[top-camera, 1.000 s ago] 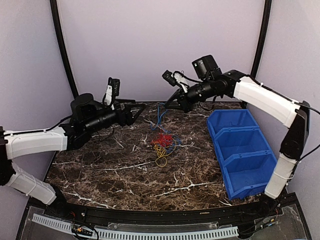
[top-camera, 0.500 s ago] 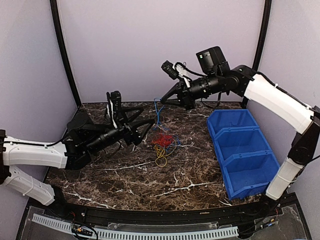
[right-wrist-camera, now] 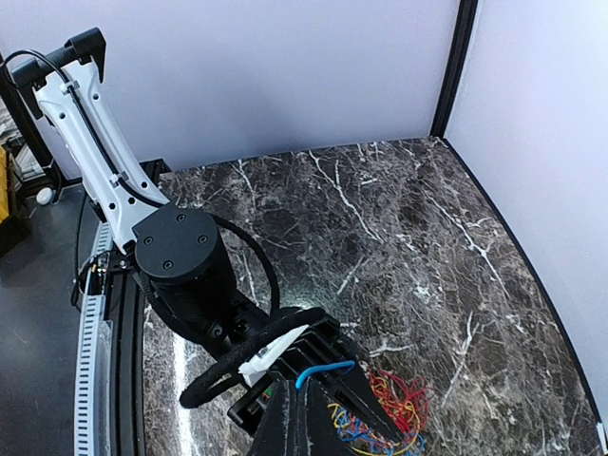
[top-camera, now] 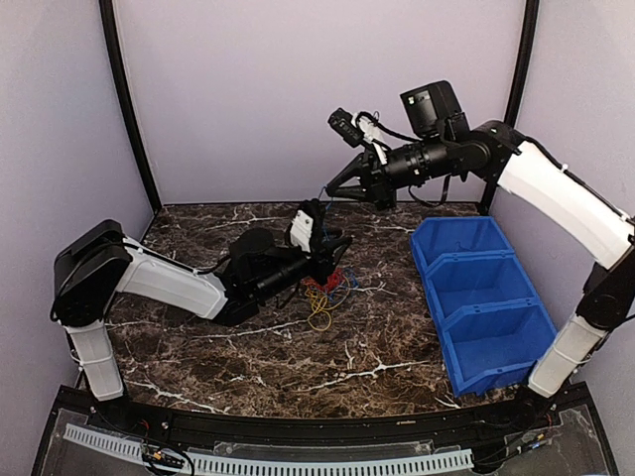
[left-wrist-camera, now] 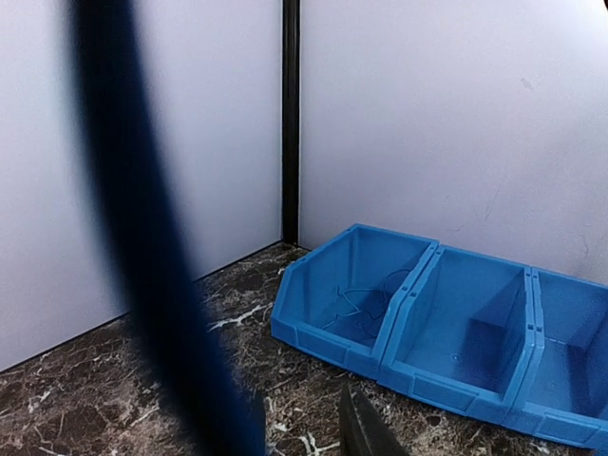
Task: Untangle the cables
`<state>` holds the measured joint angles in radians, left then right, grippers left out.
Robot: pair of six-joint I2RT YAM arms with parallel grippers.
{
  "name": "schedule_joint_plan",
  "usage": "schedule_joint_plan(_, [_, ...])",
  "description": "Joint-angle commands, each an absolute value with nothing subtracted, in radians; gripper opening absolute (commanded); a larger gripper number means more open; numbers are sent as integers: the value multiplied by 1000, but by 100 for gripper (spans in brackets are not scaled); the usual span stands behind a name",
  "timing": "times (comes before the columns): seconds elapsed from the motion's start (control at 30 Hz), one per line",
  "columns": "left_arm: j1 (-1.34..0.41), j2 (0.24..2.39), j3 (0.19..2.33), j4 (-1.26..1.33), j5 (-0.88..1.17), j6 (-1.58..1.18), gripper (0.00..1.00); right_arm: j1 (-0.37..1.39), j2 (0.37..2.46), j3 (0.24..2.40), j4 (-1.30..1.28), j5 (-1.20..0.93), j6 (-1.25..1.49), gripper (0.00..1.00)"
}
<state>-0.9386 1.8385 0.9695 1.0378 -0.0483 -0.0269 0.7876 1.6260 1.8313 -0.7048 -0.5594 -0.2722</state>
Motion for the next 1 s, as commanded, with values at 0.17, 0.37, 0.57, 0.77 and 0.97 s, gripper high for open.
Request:
schedule_joint_plan(0.17, [-879,1999,1074,1036,-172,-202,21,771,1534,2087,-712,-593,-301,0])
schedule_joint_plan(0.37, [-853,1994,956,1110,-235,-356,20,682,1498,2184,-717,-547,-305,0])
schedule_joint_plan(0.57, [-853,1900,841,1231,-53,-328,20,578,1423,1913,-578,-498,-267,0])
schedule_joint_plan(0.77, [-862,1769,780,1152,172,-319,16,514,1375,1551,-407,-443,-225,0])
schedule_joint_plan(0.97, [-869,1632,719,958,224,-302,9,514,1366,1353,-384,-614,-238,5])
